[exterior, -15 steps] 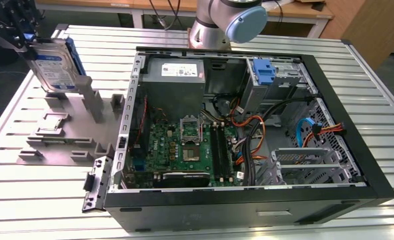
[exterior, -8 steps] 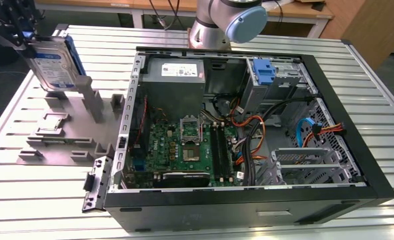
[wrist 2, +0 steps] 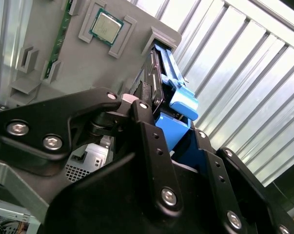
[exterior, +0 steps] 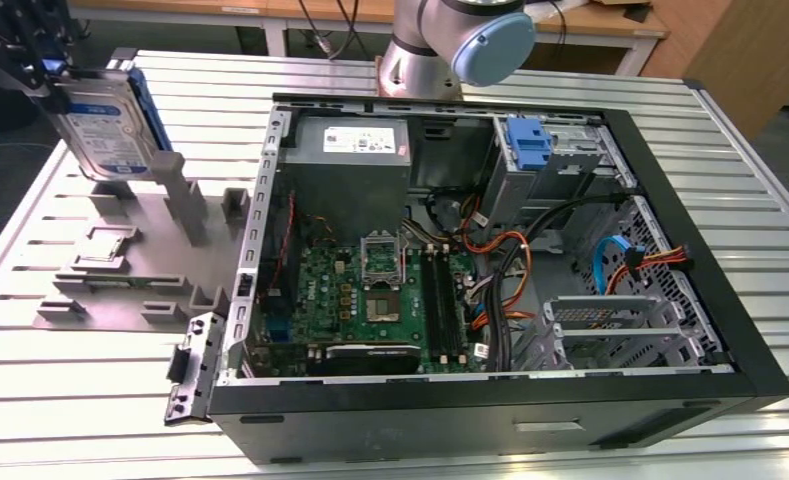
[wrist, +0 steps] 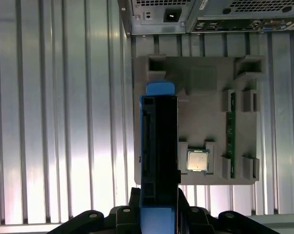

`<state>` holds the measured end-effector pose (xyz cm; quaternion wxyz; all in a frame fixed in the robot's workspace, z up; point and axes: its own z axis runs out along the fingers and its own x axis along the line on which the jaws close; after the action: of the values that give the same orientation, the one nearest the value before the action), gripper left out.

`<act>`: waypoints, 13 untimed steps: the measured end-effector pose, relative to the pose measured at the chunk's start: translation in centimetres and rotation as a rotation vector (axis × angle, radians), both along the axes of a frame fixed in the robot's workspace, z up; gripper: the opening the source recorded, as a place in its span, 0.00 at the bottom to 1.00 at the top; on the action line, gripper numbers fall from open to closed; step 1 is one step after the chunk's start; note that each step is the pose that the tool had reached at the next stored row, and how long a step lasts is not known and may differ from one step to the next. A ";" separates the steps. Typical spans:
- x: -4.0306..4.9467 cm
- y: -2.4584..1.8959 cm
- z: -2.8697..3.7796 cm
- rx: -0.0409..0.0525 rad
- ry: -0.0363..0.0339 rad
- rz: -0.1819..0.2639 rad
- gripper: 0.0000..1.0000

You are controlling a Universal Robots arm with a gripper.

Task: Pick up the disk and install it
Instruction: 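Pick up the disk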

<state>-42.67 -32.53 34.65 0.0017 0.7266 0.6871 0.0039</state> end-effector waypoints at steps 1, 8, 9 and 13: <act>0.00 0.00 0.02 0.0001 -0.0003 0.000 0.37; 0.00 0.00 0.28 0.0000 -0.0002 0.000 0.37; 0.00 0.00 0.31 0.0000 -0.0002 0.000 0.37; 0.00 0.00 0.42 0.0001 -0.0002 0.000 0.37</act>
<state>-42.67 -32.53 35.06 0.0018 0.7266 0.6871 0.0040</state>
